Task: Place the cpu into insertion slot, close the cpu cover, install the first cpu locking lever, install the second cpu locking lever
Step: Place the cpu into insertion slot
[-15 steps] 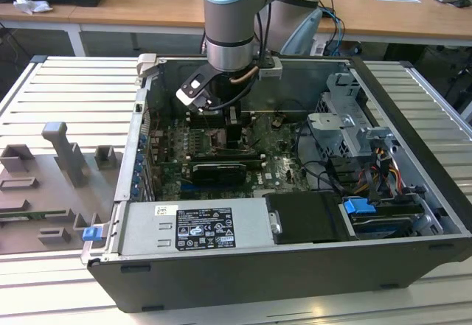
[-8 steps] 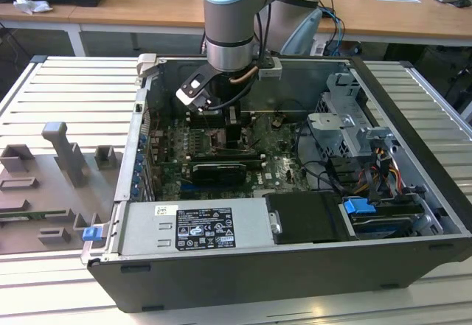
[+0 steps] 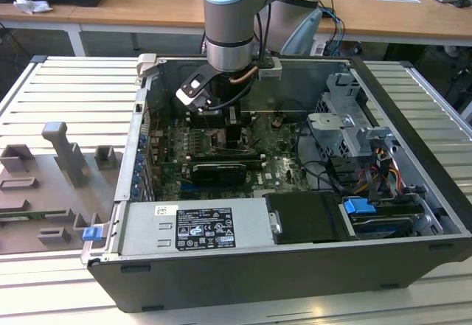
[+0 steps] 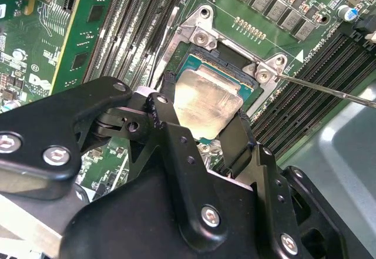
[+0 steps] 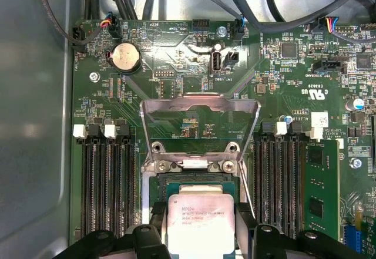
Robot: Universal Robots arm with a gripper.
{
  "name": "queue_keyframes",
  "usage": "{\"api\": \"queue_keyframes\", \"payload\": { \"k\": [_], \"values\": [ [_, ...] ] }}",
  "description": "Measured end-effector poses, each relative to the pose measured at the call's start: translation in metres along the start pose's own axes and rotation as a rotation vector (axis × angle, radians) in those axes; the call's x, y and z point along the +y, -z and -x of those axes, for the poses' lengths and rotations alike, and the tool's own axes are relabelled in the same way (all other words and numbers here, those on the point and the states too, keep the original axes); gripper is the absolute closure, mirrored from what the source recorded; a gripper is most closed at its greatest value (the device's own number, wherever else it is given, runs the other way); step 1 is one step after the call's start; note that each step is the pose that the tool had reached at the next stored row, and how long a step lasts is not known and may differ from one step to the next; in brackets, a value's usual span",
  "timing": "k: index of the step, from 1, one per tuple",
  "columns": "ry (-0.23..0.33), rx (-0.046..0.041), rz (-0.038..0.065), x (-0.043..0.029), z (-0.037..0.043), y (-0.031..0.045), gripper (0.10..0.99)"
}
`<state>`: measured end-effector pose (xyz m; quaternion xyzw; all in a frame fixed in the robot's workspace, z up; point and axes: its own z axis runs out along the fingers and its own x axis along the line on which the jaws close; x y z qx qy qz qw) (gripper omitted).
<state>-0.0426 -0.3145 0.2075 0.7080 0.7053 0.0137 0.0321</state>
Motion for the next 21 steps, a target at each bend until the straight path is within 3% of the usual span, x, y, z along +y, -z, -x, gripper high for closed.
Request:
{"api": "queue_keyframes", "payload": {
  "k": [11, 21],
  "values": [
    [-0.001, 0.0001, 0.000, -0.0001, -0.0015, -0.0006, 0.545],
    [-0.004, -0.0002, 0.000, -0.0007, -0.0045, -0.0072, 0.545]
  ]
}}
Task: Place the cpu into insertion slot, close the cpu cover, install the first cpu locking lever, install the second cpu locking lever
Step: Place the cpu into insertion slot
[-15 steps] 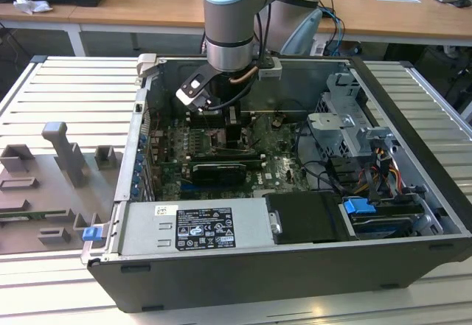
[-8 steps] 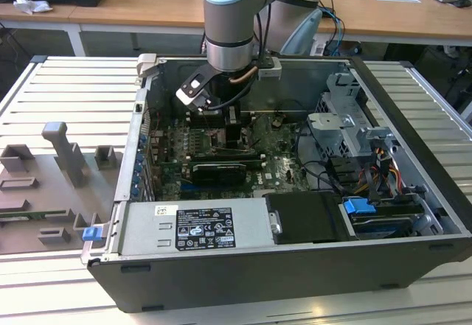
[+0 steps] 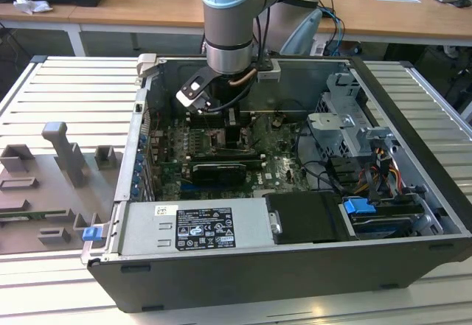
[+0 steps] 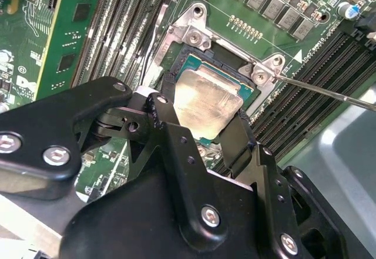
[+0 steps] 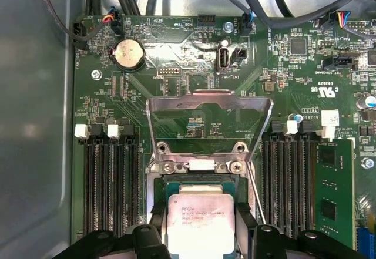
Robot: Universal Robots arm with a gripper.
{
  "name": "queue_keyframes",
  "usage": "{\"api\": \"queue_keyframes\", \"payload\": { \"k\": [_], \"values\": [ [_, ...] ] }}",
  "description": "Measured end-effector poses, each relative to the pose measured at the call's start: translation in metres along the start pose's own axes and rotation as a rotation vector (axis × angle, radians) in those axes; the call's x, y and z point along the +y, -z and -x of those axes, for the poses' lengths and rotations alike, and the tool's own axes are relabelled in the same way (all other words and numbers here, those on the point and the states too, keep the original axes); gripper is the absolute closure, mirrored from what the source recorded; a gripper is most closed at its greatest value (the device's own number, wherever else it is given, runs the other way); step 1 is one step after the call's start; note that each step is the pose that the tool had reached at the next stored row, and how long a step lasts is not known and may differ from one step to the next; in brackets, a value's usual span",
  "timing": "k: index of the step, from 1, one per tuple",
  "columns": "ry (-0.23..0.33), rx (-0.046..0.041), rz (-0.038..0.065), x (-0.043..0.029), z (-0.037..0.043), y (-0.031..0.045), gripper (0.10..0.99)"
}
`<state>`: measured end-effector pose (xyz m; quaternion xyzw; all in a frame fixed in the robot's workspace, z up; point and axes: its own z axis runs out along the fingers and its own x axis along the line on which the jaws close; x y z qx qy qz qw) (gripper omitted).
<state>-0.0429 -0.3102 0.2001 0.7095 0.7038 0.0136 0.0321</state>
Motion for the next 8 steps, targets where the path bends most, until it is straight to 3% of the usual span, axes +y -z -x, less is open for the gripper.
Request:
{"api": "queue_keyframes", "payload": {
  "k": [8],
  "values": [
    [0.000, -0.0005, 0.000, -0.0003, 0.0000, -0.0035, 0.545]
  ]
}}
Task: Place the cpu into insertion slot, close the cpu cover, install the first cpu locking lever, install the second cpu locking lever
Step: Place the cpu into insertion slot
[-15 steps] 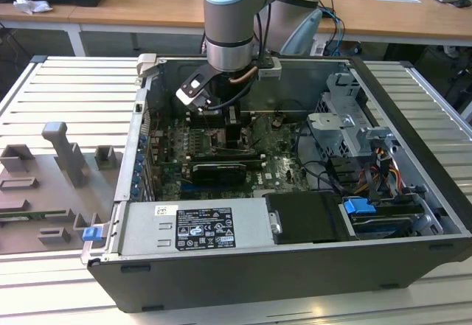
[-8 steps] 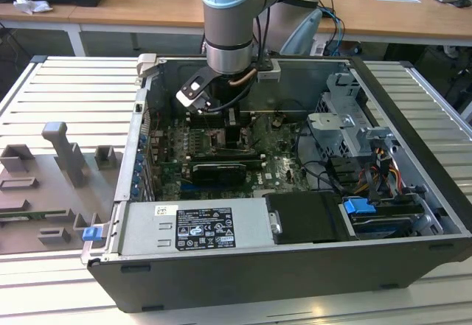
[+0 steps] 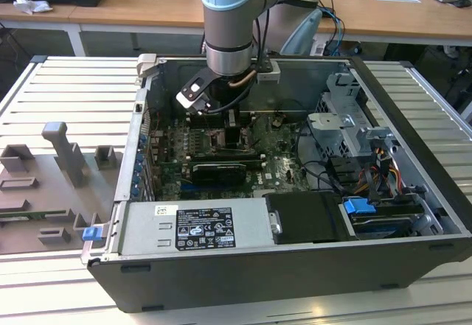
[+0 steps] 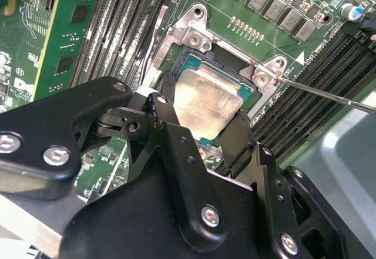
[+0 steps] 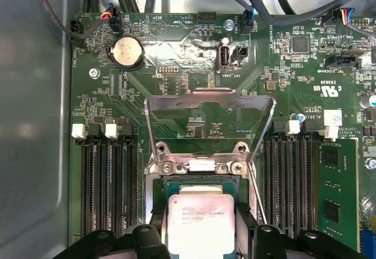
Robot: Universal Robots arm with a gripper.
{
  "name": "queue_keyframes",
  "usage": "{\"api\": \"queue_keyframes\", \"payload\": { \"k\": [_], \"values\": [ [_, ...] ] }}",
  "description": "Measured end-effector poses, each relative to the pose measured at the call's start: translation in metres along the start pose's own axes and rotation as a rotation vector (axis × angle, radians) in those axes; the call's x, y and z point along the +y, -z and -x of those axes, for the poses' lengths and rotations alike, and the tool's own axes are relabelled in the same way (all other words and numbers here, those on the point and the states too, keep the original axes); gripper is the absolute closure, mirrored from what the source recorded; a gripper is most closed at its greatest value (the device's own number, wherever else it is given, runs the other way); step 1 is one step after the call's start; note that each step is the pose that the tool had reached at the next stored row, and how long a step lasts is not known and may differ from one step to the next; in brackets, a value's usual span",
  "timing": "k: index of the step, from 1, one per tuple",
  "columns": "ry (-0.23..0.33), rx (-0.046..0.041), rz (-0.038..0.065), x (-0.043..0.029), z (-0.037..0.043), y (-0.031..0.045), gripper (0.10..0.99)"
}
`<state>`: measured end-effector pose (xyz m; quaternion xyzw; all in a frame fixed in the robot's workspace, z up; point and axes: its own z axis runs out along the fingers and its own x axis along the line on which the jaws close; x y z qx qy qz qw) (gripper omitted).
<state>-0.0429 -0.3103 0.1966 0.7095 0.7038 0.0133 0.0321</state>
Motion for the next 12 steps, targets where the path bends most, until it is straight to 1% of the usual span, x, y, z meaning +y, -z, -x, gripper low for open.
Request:
{"api": "queue_keyframes", "payload": {
  "k": [8, 9, 12],
  "values": [
    [0.000, 0.0014, 0.001, 0.0002, -0.0003, -0.0008, 0.533],
    [0.000, 0.0005, 0.000, 0.0000, -0.0001, -0.0005, 0.471],
    [0.000, 0.0005, 0.000, 0.0000, -0.0001, -0.0005, 0.471]
  ]
}}
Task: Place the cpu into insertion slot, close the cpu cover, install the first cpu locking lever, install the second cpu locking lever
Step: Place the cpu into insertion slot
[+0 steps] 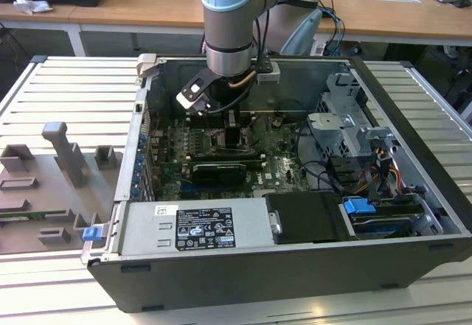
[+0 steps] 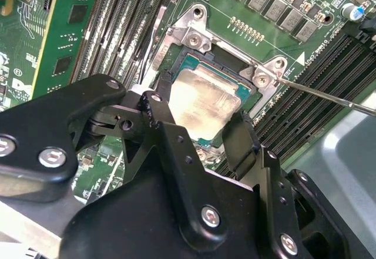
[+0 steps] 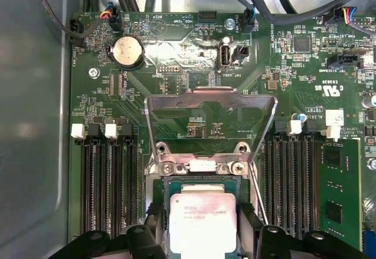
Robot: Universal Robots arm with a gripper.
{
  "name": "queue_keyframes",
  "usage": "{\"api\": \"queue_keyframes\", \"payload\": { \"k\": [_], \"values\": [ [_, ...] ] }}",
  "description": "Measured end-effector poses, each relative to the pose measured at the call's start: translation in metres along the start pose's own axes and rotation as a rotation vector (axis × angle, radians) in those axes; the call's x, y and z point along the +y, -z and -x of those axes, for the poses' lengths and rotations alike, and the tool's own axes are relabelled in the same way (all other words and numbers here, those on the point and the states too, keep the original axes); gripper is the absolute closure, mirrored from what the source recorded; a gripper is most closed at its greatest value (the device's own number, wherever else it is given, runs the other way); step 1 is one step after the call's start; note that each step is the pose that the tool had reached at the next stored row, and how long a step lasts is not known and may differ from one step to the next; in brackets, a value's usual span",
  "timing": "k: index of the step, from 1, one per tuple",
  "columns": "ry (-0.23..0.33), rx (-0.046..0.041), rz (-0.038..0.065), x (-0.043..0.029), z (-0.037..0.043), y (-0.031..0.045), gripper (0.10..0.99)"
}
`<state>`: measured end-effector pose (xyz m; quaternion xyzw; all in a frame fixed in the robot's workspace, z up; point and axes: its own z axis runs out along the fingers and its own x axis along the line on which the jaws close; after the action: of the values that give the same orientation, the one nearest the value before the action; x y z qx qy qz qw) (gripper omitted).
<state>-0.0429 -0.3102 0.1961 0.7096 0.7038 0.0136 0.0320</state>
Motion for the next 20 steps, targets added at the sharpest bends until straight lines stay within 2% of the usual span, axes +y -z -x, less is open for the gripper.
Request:
{"api": "queue_keyframes", "payload": {
  "k": [16, 17, 19, 20],
  "values": [
    [-0.001, -0.0005, -0.003, 0.0018, 0.0005, 0.0204, 0.471],
    [-0.001, -0.0005, -0.003, 0.0019, 0.0005, 0.0212, 0.549],
    [-0.001, -0.0005, -0.004, 0.0023, 0.0005, 0.0223, 0.549],
    [0.000, -0.0009, -0.005, 0.0026, 0.0005, 0.0225, 0.612]
  ]
}}
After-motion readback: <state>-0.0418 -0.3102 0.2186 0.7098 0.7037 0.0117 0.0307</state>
